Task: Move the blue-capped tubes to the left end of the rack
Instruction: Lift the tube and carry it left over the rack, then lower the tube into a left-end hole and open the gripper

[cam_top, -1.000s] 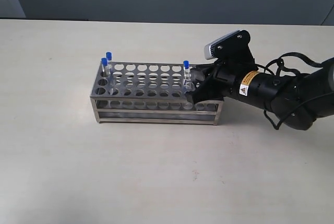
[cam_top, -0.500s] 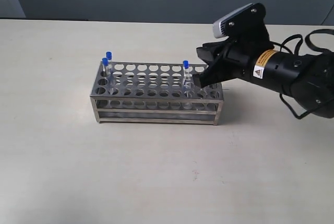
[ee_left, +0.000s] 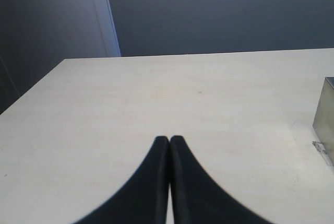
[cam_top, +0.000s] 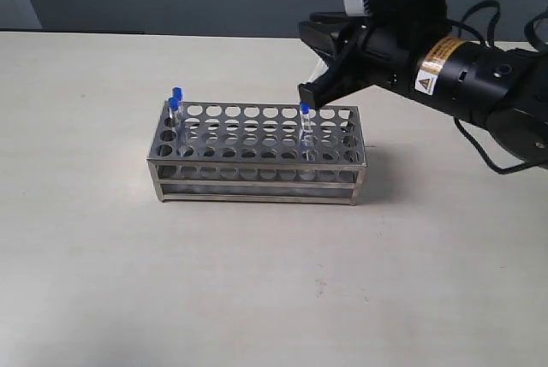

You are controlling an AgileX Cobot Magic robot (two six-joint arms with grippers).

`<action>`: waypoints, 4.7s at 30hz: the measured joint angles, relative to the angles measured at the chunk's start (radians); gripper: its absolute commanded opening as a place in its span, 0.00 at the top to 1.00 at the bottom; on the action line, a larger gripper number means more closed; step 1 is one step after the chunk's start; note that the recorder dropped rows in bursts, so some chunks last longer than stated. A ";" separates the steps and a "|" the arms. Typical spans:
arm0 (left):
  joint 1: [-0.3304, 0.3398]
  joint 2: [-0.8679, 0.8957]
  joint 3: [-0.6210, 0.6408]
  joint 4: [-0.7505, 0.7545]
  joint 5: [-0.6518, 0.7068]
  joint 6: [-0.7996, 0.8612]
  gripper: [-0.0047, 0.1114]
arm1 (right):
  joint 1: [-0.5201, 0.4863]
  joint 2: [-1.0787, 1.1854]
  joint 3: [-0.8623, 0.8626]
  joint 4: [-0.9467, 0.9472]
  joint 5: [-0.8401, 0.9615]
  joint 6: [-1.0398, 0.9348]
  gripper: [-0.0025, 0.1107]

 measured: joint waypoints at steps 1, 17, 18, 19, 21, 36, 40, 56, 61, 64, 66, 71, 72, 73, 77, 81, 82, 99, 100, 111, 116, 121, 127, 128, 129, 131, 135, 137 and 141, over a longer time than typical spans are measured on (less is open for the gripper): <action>0.000 0.000 0.000 0.000 0.000 0.000 0.96 | 0.014 0.000 -0.019 -0.016 0.004 0.012 0.99; 0.000 0.000 0.000 0.000 0.000 0.000 0.96 | 0.230 0.318 -0.379 -0.218 0.088 0.093 0.99; 0.000 0.000 0.000 0.000 0.000 0.000 0.96 | 0.235 0.339 -0.396 -0.226 0.090 0.098 0.99; 0.000 0.000 0.000 0.000 0.000 0.000 0.96 | 0.238 0.363 -0.416 -0.236 0.094 0.107 0.99; 0.000 0.000 0.000 0.000 0.000 0.000 0.96 | 0.240 0.404 -0.450 -0.253 0.111 0.120 0.99; 0.000 0.000 0.000 0.000 0.000 0.000 0.96 | 0.242 0.461 -0.509 -0.452 0.106 0.312 0.99; 0.000 0.000 0.000 0.000 0.000 0.000 0.96 | 0.244 0.461 -0.509 -0.463 0.100 0.323 0.99; 0.000 0.000 0.000 0.000 0.000 0.000 0.96 | 0.244 0.507 -0.601 -0.583 0.141 0.410 0.99; 0.000 0.000 0.000 0.000 0.000 0.000 0.96 | 0.244 0.516 -0.610 -0.602 0.129 0.453 0.99; 0.000 0.000 0.000 0.000 0.000 0.000 0.96 | 0.244 0.516 -0.610 -0.625 0.133 0.485 0.99; 0.000 0.000 0.000 0.000 0.000 0.000 0.96 | 0.244 0.516 -0.614 -0.659 0.133 0.529 0.99; 0.000 0.000 0.000 0.000 0.000 0.000 0.96 | 0.244 0.516 -0.616 -0.717 0.135 0.597 0.99; 0.000 0.000 0.000 0.000 0.000 0.000 0.96 | 0.244 0.511 -0.616 -0.728 0.137 0.611 0.99; 0.000 0.000 0.000 0.000 0.000 0.000 0.96 | 0.244 0.512 -0.618 -0.735 0.141 0.616 0.99; 0.000 0.000 0.000 0.000 0.000 0.000 0.96 | 0.244 0.499 -0.618 -0.789 0.157 0.663 0.99; 0.000 0.000 0.000 0.000 0.000 0.000 0.96 | 0.244 0.489 -0.618 -0.858 0.164 0.724 0.99; 0.000 0.000 0.000 0.000 0.000 0.000 0.96 | 0.244 0.487 -0.618 -0.870 0.164 0.735 0.99; 0.000 0.000 0.000 0.000 0.000 0.000 0.96 | 0.244 0.480 -0.638 -0.994 0.170 0.833 0.99; 0.000 0.000 0.000 0.000 0.000 0.000 0.96 | 0.244 0.480 -0.639 -1.003 0.170 0.840 0.99; 0.000 0.000 0.000 0.000 0.000 0.000 0.96 | 0.244 0.445 -0.639 -1.245 0.175 1.053 0.99; 0.000 0.000 0.000 0.000 0.000 0.000 0.96 | 0.244 0.452 -0.651 -1.252 0.149 1.058 0.99; 0.000 0.000 0.000 0.000 0.000 0.000 0.96 | 0.244 0.507 -0.701 -1.258 0.134 1.058 0.99; 0.000 0.000 0.000 0.000 0.000 0.000 0.96 | 0.244 0.583 -0.757 -1.272 0.131 1.107 0.99; 0.000 0.000 0.000 0.000 0.000 0.000 0.96 | 0.244 0.589 -0.765 -1.272 0.130 1.108 0.99; 0.000 0.000 0.000 0.000 0.000 0.000 0.96 | 0.244 0.597 -0.773 -1.272 0.126 1.111 0.99; 0.000 0.000 0.000 0.000 0.000 0.000 0.96 | 0.244 0.607 -0.787 -1.272 0.119 1.115 0.99; 0.000 0.000 0.000 0.000 0.000 0.000 0.96 | 0.244 0.632 -0.812 -1.272 0.106 1.115 0.99; 0.000 0.000 0.000 0.000 0.000 0.000 0.96 | 0.244 0.641 -0.818 -1.272 0.102 1.116 0.99; 0.000 0.000 0.000 0.000 0.000 0.000 0.96 | 0.244 0.651 -0.823 -1.272 0.100 1.116 0.99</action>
